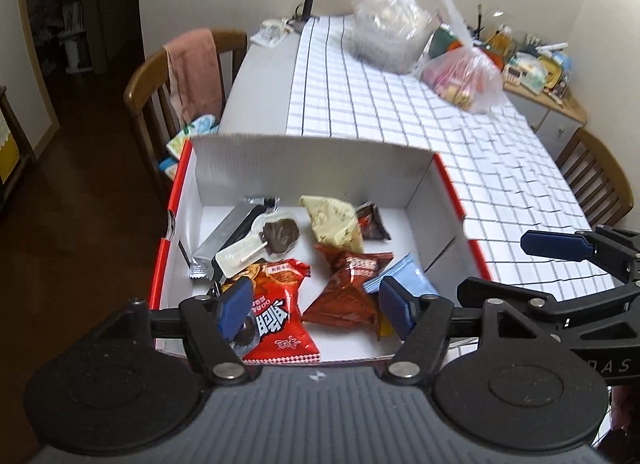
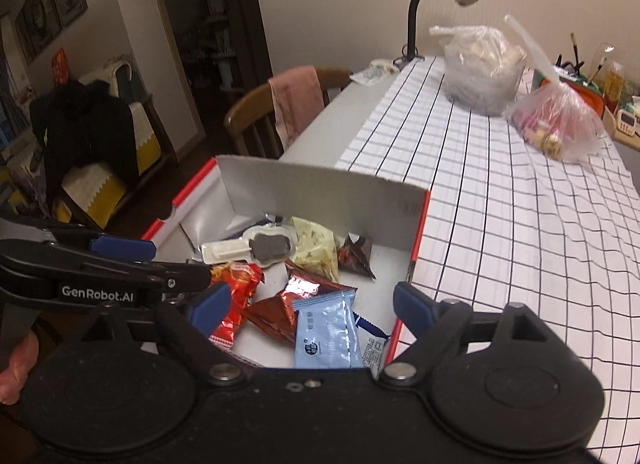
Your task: Organize snacks
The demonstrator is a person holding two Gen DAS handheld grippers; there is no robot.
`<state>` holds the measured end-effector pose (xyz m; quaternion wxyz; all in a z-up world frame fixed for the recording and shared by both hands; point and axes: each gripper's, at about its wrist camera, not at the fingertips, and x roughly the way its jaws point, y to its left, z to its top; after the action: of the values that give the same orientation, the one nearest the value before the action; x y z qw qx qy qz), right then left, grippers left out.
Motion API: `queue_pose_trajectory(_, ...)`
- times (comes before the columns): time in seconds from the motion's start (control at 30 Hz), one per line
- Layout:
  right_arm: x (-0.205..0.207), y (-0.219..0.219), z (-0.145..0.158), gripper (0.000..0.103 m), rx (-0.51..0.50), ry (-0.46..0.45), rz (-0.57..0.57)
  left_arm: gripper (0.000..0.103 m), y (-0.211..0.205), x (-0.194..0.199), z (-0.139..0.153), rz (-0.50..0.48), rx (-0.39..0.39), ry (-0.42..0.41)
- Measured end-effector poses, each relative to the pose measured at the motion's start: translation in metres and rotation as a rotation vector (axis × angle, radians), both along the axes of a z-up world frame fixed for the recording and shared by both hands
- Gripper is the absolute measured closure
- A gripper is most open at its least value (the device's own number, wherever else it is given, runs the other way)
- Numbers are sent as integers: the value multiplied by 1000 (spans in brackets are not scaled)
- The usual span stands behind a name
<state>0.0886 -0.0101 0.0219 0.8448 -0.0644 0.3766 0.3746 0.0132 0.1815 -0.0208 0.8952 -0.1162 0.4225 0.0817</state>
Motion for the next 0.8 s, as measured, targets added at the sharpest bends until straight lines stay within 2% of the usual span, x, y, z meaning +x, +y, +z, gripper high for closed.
queue_pose_trajectory(0.07, -3, -4, 5, 13, 18, -6, 0, 28, -3, -5, 6, -2, 7, -22)
queue_pose_trajectory(0.2, -9, -11, 13, 3, 45, -25, 2, 23, -10, -15, 15, -9, 20, -58)
queue_pose_trajectory(0.3, -13, -16, 16, 1, 65, -33, 0, 19, -13, -21, 20, -17, 18, -81)
queue_pose_trajectory(0.43, -20, -22, 19, 0, 93, -37, 0, 17, -17, -28, 24, -24, 20, -98)
queue_pose_trajectory(0.57, -24, -28, 21, 0, 114, -46, -5, 4, -20, -33, 27, -20, 21, -114)
queue_pose_trajectory(0.8, -28, -36, 25, 0, 132, -49, -27, 2, -22, -40, 30, -7, 14, -129)
